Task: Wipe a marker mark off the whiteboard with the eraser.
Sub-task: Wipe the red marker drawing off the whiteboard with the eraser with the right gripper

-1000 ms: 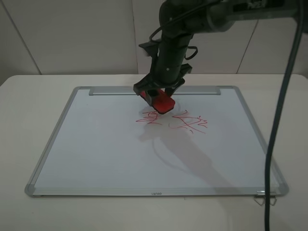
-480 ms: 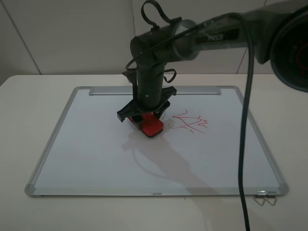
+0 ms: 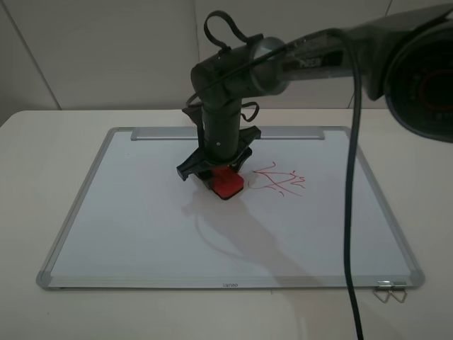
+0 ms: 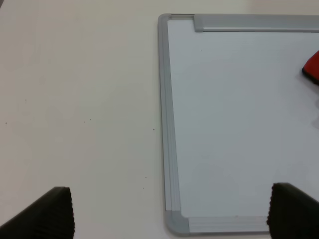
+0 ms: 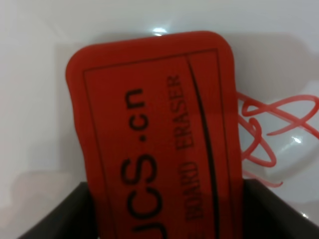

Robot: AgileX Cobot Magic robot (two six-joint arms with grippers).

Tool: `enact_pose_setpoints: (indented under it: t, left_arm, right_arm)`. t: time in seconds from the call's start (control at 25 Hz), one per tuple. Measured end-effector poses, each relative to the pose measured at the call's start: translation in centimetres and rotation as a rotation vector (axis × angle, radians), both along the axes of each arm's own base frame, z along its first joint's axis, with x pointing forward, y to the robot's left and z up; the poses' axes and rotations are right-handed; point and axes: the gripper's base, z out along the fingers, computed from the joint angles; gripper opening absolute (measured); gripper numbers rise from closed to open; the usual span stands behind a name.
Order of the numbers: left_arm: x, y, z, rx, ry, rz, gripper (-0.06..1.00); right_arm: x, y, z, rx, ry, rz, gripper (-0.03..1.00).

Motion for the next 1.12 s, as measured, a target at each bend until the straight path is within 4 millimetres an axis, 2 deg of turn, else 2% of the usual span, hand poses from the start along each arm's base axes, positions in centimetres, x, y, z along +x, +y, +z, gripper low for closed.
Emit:
enact_pose_setpoints:
  t: [0.36, 0.76, 1.12]
  left_arm:
    - [0.0, 0.0, 0.0, 0.000, 0.000, 0.000, 0.77]
    - [0.0, 0.0, 0.0, 0.000, 0.000, 0.000, 0.77]
    - [0.0, 0.0, 0.0, 0.001, 0.000, 0.001, 0.77]
  right_arm:
    - [0.9, -0.5, -0.3, -0.001, -0.025, -0.003, 0.51]
    - [4.1, -3.8, -0.4, 0.031, -0.094, -0.058, 0.51]
    - [3.9, -3.3, -0.6, 0.011, -0.112, -0.021, 0.51]
